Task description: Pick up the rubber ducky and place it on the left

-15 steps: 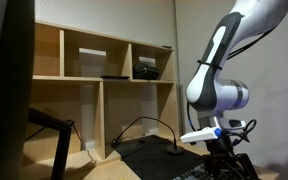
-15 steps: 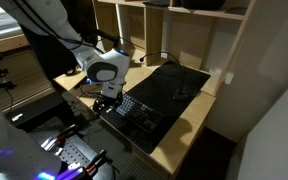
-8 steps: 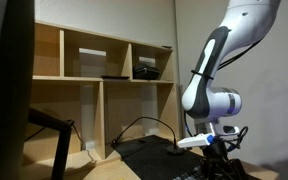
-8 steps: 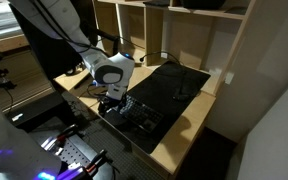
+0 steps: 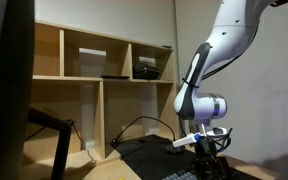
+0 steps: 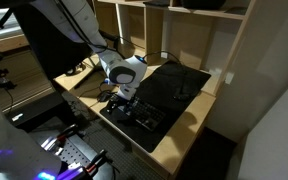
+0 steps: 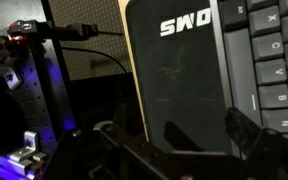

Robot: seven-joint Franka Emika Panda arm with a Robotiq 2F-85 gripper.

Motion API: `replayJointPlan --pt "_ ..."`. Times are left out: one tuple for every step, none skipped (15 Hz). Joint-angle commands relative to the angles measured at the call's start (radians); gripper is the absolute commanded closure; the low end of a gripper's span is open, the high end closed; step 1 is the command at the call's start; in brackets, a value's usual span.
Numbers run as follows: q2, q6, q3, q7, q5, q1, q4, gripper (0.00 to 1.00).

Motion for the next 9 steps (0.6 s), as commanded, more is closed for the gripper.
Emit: replayJointPlan --pt "0.109 -0.138 -0.051 0.046 -0.127 0.028 0.140 0.00" --pt "0.123 -0.176 -0.064 0.062 -0.181 0.037 0.169 0.00" --pt "0.141 -0.227 -0.067 0.044 -0.222 0.038 0.200 0.00" --pt "0.157 -0.264 -0.068 0.030 -0.254 0.039 0.228 0.00" --pt "0.175 -0.313 -0.068 0.002 -0.286 0.038 0.257 0.00" --pt "0.195 -0.350 -0.065 -0.031 -0.310 0.034 0.284 0.00" --pt "0.214 -0.375 -0.064 -0.051 -0.335 0.036 0.307 0.00" --pt "0.229 -0.382 -0.063 -0.080 -0.355 0.036 0.326 0.00" --pt "0.180 -0.336 -0.067 -0.030 -0.318 0.038 0.265 0.00"
